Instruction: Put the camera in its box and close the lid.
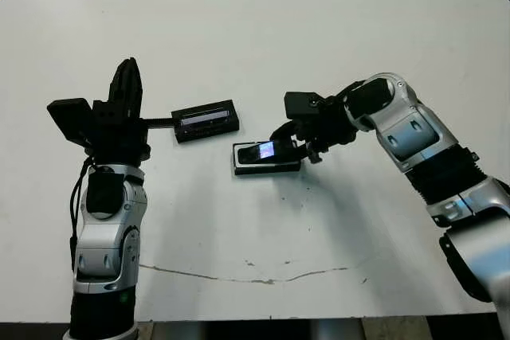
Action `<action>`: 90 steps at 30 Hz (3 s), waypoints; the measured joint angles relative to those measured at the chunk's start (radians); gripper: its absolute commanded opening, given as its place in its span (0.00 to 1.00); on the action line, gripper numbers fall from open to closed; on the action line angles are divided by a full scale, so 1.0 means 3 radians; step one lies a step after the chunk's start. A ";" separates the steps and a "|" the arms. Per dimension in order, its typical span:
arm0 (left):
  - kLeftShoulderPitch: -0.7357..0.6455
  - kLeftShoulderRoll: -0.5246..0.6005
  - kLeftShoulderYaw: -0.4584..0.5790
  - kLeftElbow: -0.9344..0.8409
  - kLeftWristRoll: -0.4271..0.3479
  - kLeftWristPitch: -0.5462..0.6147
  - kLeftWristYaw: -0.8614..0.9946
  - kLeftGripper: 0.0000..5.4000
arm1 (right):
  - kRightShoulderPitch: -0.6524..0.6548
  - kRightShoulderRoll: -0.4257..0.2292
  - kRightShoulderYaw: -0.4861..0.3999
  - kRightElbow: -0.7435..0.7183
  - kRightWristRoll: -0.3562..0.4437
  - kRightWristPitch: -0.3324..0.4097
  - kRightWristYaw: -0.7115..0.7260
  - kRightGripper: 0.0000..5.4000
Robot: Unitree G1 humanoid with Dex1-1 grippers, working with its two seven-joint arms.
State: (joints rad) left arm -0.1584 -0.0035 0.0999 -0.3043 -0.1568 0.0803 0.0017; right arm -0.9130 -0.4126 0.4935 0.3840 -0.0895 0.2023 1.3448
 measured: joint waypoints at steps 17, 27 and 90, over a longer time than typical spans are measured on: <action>-0.0001 0.0000 0.0001 0.0002 0.0003 0.0014 0.0009 0.00 | -0.0278 -0.0245 -0.0347 0.0002 0.0094 -0.0134 0.0107 1.00; -0.0002 0.0000 0.0004 0.0002 0.0011 0.0015 0.0012 0.00 | -0.0327 -0.0302 -0.0643 -0.0145 0.0304 0.0261 0.0011 1.00; -0.2905 0.1489 -0.0796 0.4658 0.0213 -0.0658 -0.4592 1.00 | 0.1806 -0.0233 -0.1796 -0.1192 0.1064 -0.0077 -0.2088 0.00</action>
State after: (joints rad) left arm -1.0299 0.4432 -0.1389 1.0930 -0.0930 -0.1171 -1.3758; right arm -0.3711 -0.4825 -0.0452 0.0265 0.2297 0.1791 0.7185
